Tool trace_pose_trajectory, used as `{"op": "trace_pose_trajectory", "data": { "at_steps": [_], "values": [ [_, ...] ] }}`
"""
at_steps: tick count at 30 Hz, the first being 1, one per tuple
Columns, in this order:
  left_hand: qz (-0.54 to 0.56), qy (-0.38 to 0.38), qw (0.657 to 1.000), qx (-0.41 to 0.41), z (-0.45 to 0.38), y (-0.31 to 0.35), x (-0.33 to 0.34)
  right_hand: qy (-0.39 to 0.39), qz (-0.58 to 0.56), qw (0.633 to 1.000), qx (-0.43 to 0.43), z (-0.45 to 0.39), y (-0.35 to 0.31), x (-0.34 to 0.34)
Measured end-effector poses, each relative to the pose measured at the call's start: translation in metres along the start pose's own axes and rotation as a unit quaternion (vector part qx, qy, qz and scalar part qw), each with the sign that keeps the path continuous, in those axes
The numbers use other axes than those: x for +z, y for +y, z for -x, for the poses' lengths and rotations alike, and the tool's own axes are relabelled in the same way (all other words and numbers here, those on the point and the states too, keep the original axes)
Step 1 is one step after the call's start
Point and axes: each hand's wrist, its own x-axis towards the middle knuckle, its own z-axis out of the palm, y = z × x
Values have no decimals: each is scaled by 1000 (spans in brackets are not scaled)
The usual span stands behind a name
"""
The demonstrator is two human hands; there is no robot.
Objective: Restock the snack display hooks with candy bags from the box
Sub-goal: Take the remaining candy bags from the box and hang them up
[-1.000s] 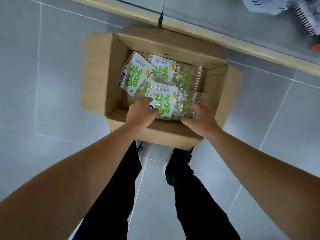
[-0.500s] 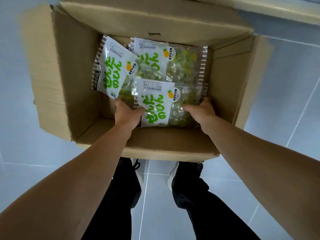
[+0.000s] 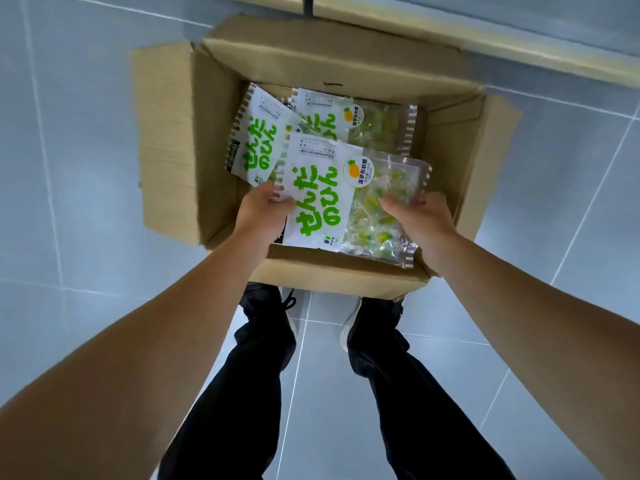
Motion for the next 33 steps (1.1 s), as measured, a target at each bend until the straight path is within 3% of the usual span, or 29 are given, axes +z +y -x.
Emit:
{"op": "trace_pose_trajectory", "data": {
  "at_steps": [5,12,17,20,22,25,27,30,33],
  "values": [
    [11,-3,998,65,71,46,-48,-83,-54,995,-26,83,-35,-38],
    [99,-17,991,92,192,116,-127,-100,-221,970,-19,226,-101,-83],
    [82,-49,974,207,301,168,-177,-82,-107,988,-70,330,-138,-114],
    [46,-82,948,304,372,211,-209,-76,-127,985,-88,392,-150,-133],
    [-9,-103,923,371,404,236,-223,-71,-146,981,-104,419,-157,-143],
    [-114,-116,875,456,453,273,-239,56,-30,979,-192,466,-164,-161],
    [-233,-115,815,518,484,292,-244,100,28,953,-284,498,-163,-170],
    [-371,-111,712,586,526,303,-241,69,76,924,-368,545,-158,-178],
    [-462,-88,632,616,562,304,-227,28,59,931,-360,592,-155,-185]
  ]
}}
